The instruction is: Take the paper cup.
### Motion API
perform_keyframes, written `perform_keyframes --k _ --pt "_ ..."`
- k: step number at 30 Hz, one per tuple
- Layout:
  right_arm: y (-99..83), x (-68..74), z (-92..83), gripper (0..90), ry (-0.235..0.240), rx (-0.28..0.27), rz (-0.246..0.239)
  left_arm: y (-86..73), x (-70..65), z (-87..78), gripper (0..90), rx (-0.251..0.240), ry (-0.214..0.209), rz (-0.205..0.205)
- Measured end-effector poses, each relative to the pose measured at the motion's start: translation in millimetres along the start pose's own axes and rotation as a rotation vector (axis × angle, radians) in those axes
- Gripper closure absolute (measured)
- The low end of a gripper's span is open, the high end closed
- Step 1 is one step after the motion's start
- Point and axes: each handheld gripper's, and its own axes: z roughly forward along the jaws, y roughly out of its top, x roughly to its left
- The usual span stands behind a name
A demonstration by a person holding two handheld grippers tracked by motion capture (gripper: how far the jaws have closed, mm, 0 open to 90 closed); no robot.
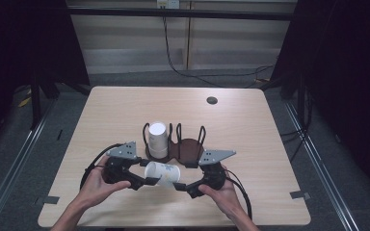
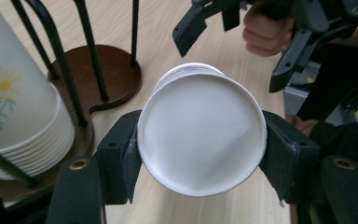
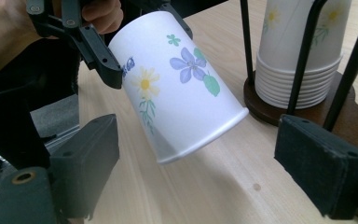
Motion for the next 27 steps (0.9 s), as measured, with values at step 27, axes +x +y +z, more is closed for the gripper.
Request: perform_keyframes --k 27 --pt "-0.5 9.6 9.3 18.7 0.125 0.031 -0.081 8.2 -13.0 2.5 36.4 -0.007 -0.127 -0.004"
